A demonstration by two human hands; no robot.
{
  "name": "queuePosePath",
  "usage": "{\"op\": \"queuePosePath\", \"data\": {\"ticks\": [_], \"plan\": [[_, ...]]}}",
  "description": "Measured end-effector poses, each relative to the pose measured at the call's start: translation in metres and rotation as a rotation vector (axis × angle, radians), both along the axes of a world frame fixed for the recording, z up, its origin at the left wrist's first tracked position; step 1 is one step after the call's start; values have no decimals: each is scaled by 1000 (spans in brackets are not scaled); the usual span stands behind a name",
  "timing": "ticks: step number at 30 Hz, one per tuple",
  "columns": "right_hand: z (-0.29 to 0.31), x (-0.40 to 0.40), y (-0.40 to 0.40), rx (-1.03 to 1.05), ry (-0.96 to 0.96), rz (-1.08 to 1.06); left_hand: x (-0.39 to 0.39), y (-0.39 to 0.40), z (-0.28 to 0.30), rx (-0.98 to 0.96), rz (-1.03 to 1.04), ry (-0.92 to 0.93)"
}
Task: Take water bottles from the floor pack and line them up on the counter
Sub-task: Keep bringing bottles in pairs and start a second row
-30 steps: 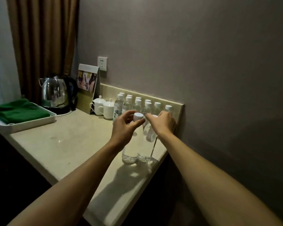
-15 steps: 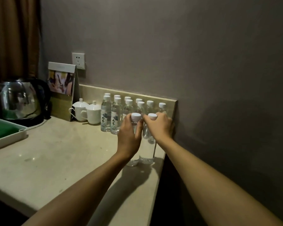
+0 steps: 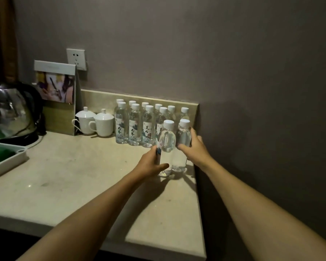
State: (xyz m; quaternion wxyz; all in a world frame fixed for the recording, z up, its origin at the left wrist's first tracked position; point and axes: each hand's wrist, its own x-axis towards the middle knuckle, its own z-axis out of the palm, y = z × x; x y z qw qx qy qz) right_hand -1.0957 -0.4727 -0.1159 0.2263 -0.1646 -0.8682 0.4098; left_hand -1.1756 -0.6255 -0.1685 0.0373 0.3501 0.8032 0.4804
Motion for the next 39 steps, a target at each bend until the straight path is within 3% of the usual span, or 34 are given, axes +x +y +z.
{"op": "queuePosePath", "data": {"ticks": [3, 8, 12, 16, 19, 26, 34, 39], "plan": [[-11, 0, 7, -40, 18, 48, -2, 8, -6, 0, 66, 62], [-26, -6, 13, -83, 31, -104, -7, 24, -12, -80, 240, 182], [-50, -4, 9, -37, -117, -131, -5, 32, -15, -159, 349, 187], [-60, -5, 19, -91, -142, -33, -11, 28, -14, -110, 170, 6], [-58, -11, 21, -18, -151, -63, -12, 26, 1, -130, 100, -91], [-67, -33, 6, 105, -127, -200, -24, 34, -11, -185, 293, 89], [-63, -60, 6, 95, -124, -270, -52, 38, -12, -201, 303, 183], [-53, -79, 3, 236, -243, -363, -66, 35, -8, -260, 323, 206]]}}
